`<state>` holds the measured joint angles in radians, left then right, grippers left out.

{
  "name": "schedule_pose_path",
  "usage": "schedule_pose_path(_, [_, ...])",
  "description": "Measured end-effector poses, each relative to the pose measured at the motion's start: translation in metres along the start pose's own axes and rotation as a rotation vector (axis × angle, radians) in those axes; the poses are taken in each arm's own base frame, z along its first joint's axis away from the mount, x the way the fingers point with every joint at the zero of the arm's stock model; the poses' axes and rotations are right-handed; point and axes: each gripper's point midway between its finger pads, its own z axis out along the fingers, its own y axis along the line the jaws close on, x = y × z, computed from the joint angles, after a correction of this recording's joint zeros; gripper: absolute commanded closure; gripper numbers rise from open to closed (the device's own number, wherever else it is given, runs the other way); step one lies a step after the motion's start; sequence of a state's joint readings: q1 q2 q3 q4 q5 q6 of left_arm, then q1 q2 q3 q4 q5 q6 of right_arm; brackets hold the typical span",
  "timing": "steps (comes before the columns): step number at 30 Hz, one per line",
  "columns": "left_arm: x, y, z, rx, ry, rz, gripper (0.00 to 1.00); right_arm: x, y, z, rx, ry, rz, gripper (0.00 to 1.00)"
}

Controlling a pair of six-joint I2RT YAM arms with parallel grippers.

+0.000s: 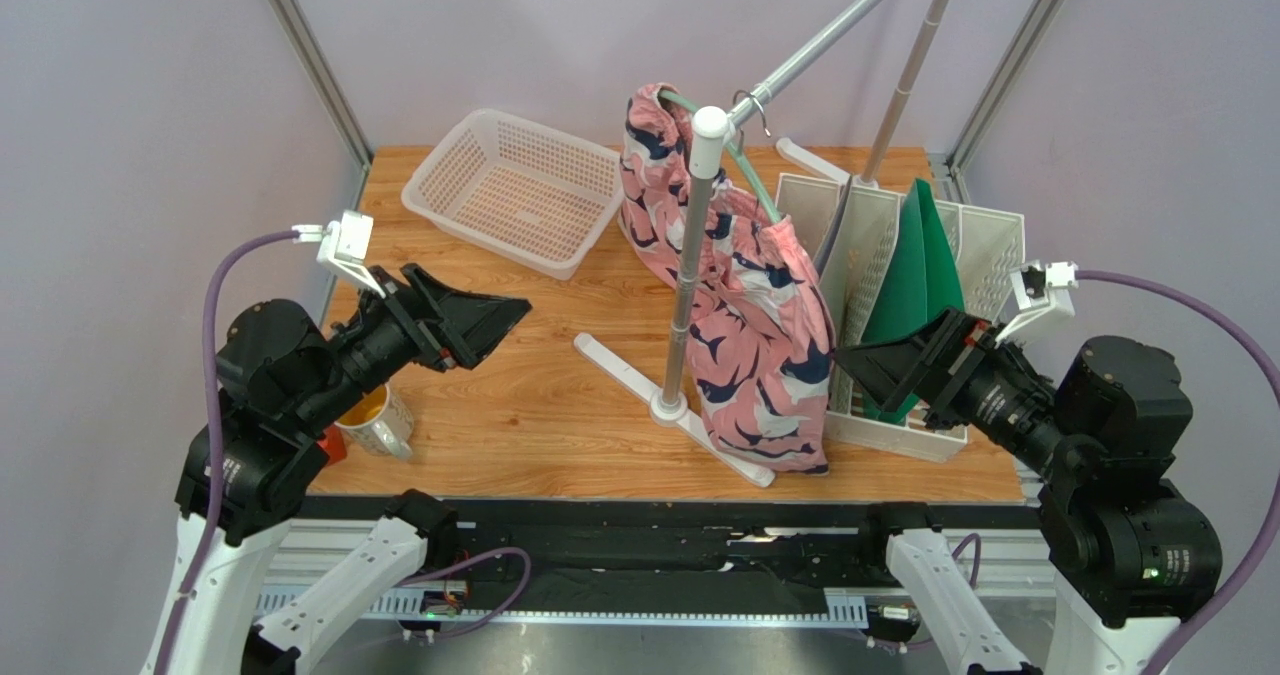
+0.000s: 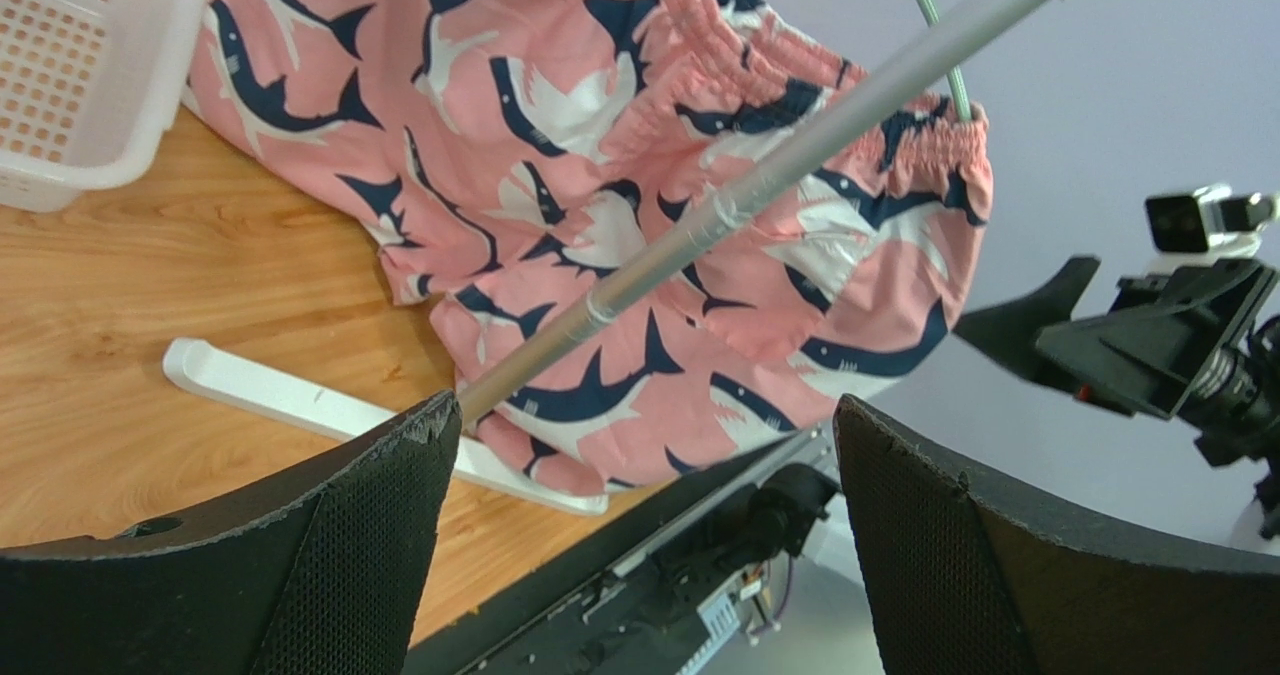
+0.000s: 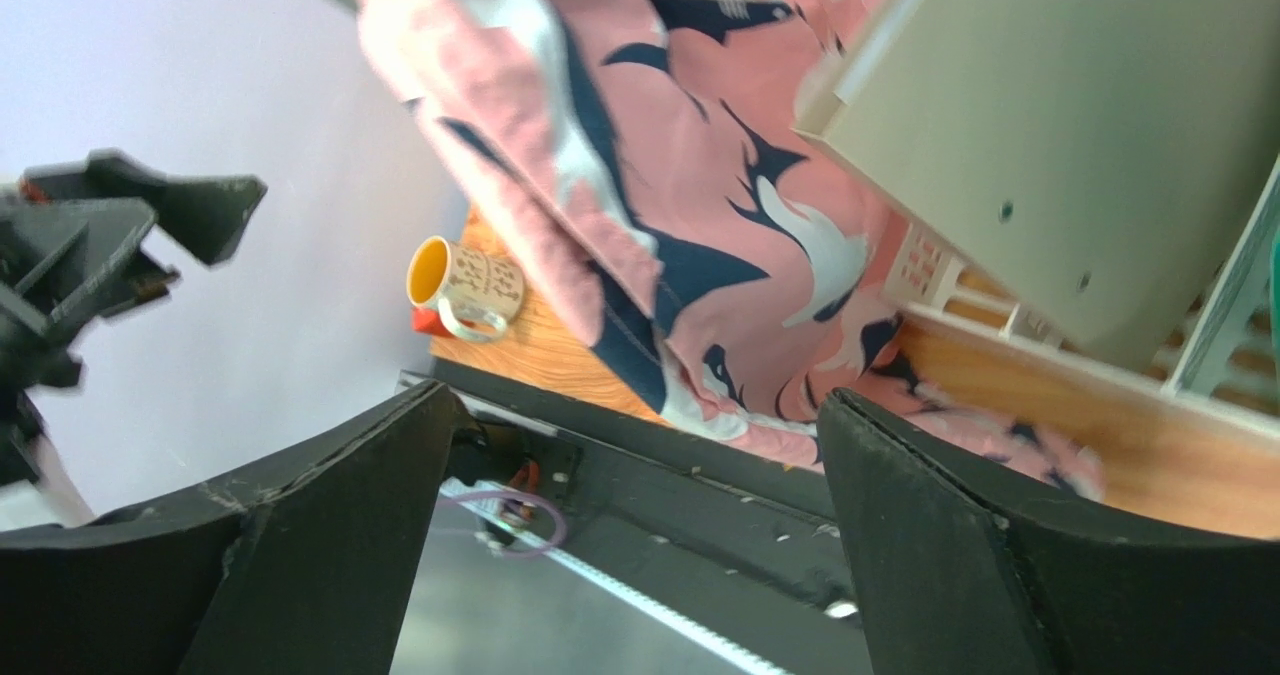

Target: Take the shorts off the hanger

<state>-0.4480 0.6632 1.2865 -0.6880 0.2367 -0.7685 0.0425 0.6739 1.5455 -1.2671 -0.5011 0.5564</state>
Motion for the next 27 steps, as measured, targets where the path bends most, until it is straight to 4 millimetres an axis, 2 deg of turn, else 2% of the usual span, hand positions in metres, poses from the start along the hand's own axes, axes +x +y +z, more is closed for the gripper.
schedule_pose_path(2, [0.005,-0.004,-0.004,0.018,0.031,0.011,0.05,-0.003,0.007,-0.003,-0.041,-0.007,-0.084,0.04])
schedule_pose_path(8, [0.014,-0.019,-0.025,0.092,0.057,0.02,0.09,-0.017,0.021,0.003,-0.143,-0.049,-0.245,0.17])
schedule_pose_path(11, [0.018,-0.026,-0.038,0.135,0.051,-0.001,0.1,-0.026,0.027,0.014,-0.196,-0.07,-0.266,0.2])
schedule_pose_path(14, [0.032,-0.027,-0.049,0.165,0.07,-0.043,0.11,-0.034,0.031,0.028,-0.234,-0.058,-0.259,0.2])
schedule_pose_path(17, [0.044,-0.025,-0.052,0.184,0.103,-0.083,0.11,-0.041,0.03,0.041,-0.244,-0.037,-0.253,0.2])
schedule_pose_path(24, [0.053,-0.029,-0.053,0.208,0.155,-0.104,0.11,-0.039,0.025,0.063,-0.246,0.049,-0.215,0.26])
schedule_pose_path(27, [0.052,-0.032,-0.053,0.213,0.166,-0.096,0.11,-0.026,0.036,0.074,-0.273,0.122,-0.233,0.28])
